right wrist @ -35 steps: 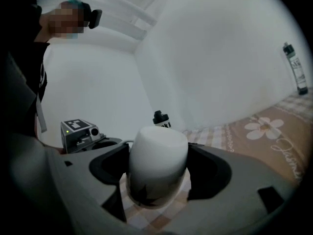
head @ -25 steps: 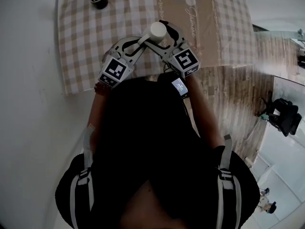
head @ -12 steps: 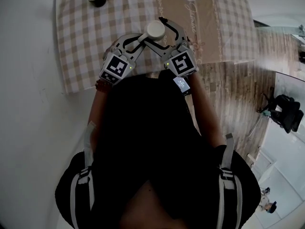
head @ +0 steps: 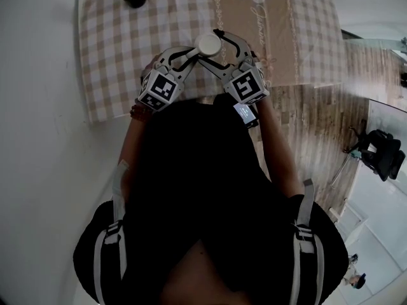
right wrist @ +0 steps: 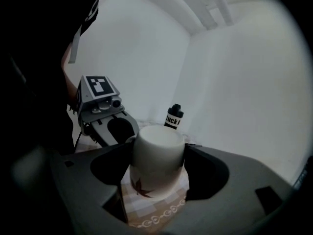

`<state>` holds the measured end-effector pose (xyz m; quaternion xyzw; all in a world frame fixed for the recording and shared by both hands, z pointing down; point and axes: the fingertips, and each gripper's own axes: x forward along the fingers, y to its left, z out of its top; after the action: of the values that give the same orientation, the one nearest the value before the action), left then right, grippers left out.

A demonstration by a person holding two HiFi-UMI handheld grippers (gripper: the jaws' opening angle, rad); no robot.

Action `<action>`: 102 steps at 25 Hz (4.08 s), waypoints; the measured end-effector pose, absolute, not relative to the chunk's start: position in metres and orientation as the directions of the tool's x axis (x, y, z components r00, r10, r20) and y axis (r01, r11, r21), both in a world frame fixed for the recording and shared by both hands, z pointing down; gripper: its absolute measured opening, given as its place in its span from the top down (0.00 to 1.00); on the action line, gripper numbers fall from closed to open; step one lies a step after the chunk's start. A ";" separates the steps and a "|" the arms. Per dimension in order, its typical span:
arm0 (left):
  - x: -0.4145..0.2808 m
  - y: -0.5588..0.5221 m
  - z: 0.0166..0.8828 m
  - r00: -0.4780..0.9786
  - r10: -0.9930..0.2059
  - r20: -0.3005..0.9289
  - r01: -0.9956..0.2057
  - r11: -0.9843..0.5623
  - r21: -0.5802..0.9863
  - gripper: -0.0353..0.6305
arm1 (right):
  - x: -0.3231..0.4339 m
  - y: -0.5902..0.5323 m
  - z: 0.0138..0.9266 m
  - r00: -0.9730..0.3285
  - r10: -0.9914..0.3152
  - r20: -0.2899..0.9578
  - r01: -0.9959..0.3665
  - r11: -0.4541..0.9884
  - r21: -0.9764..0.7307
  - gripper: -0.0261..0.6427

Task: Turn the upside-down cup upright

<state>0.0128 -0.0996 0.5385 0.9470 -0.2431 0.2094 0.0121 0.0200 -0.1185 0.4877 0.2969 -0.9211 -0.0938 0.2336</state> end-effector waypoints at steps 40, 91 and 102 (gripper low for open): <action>0.023 -0.077 0.619 0.694 -0.323 0.643 -0.376 -0.925 -0.059 0.82 | 0.036 -0.103 0.578 -0.677 -0.510 0.530 -0.509 0.845 0.162 0.44; -0.005 -0.092 0.542 0.832 -0.402 0.381 -0.447 -0.894 0.033 0.77 | 0.049 -0.098 0.515 -0.751 -0.558 0.352 -0.553 0.824 0.126 0.61; -0.001 -0.133 0.470 0.770 -0.624 0.136 -0.628 -0.778 -0.011 0.93 | 0.077 -0.130 0.462 -0.582 -0.800 0.149 -0.777 0.601 0.190 0.95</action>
<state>-0.0009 -0.1328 0.4701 0.9405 -0.3328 0.0663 0.0174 0.0771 -0.1298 0.4622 0.4439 -0.8878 -0.0519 0.1100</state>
